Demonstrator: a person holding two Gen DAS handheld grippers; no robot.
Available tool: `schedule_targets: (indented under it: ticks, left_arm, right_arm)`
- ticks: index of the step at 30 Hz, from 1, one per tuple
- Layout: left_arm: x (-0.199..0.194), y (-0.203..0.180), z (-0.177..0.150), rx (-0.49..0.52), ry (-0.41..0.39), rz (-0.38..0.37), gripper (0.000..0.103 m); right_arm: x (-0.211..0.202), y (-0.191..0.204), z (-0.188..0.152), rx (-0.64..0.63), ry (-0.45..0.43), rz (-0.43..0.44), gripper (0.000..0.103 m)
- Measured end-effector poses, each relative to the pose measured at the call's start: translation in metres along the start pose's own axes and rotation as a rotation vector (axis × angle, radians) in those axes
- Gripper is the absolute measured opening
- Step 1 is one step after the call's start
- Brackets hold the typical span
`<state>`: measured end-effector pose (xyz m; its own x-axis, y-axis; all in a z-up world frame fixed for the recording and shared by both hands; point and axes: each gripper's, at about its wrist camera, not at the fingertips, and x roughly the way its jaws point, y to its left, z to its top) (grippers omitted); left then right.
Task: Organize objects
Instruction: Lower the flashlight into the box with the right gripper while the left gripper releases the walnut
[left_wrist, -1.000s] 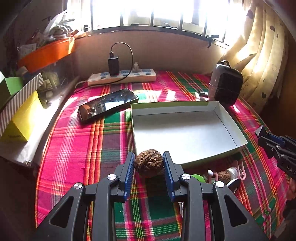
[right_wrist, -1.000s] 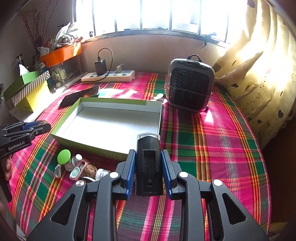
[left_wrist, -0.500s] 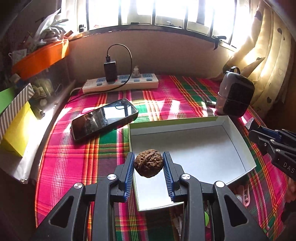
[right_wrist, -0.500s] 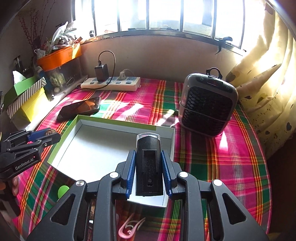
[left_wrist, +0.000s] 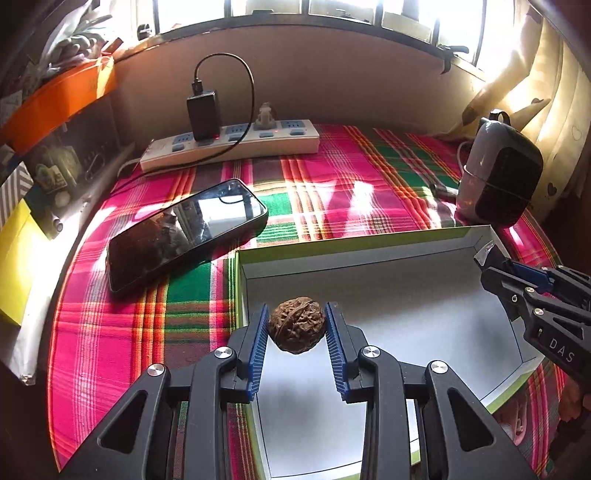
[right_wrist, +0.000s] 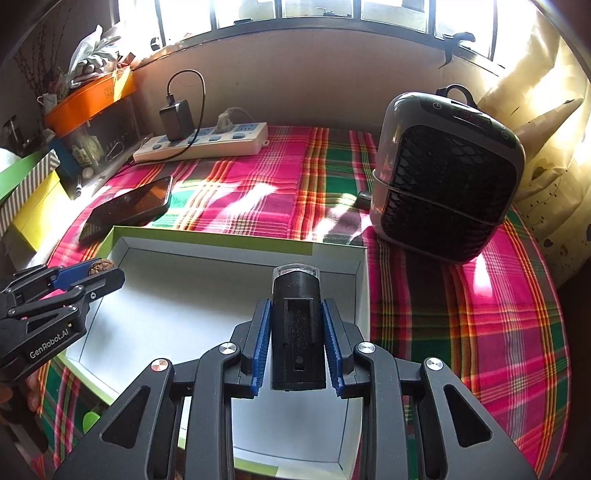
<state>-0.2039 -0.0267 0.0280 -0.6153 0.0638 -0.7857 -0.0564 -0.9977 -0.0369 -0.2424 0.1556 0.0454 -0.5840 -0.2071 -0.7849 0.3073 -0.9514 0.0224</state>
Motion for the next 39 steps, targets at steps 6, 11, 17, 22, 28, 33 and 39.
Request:
schedule_targets:
  ticks: [6, 11, 17, 22, 28, 33, 39]
  left_arm:
    - [0.012, -0.004, 0.006, 0.006, 0.01, -0.002, 0.029]
    - [0.016, -0.005, 0.006, 0.013, 0.01, -0.002, 0.029]
    - [0.019, -0.01, 0.007, 0.032, 0.011, 0.006, 0.029]
    - [0.024, -0.014, 0.005, 0.049, 0.018, 0.015, 0.029]
    - [0.025, -0.015, 0.005, 0.058, 0.015, 0.026, 0.029]
    - [0.025, -0.015, 0.005, 0.061, 0.016, 0.028, 0.029]
    - [0.026, -0.015, 0.005, 0.062, 0.016, 0.023, 0.03]
  right_arm:
    - [0.01, 0.0, 0.002, -0.006, 0.009, -0.008, 0.029]
    - [0.014, 0.002, 0.003, -0.013, 0.012, -0.013, 0.029]
    - [0.019, 0.001, 0.003, -0.008, 0.02, -0.016, 0.029]
    - [0.022, 0.001, 0.002, -0.012, 0.025, -0.013, 0.029]
    - [0.024, 0.002, 0.002, -0.015, 0.019, -0.015, 0.029]
    - [0.026, 0.003, 0.0, -0.019, 0.027, -0.006, 0.029]
    - [0.027, 0.003, 0.0, -0.022, 0.025, -0.011, 0.029]
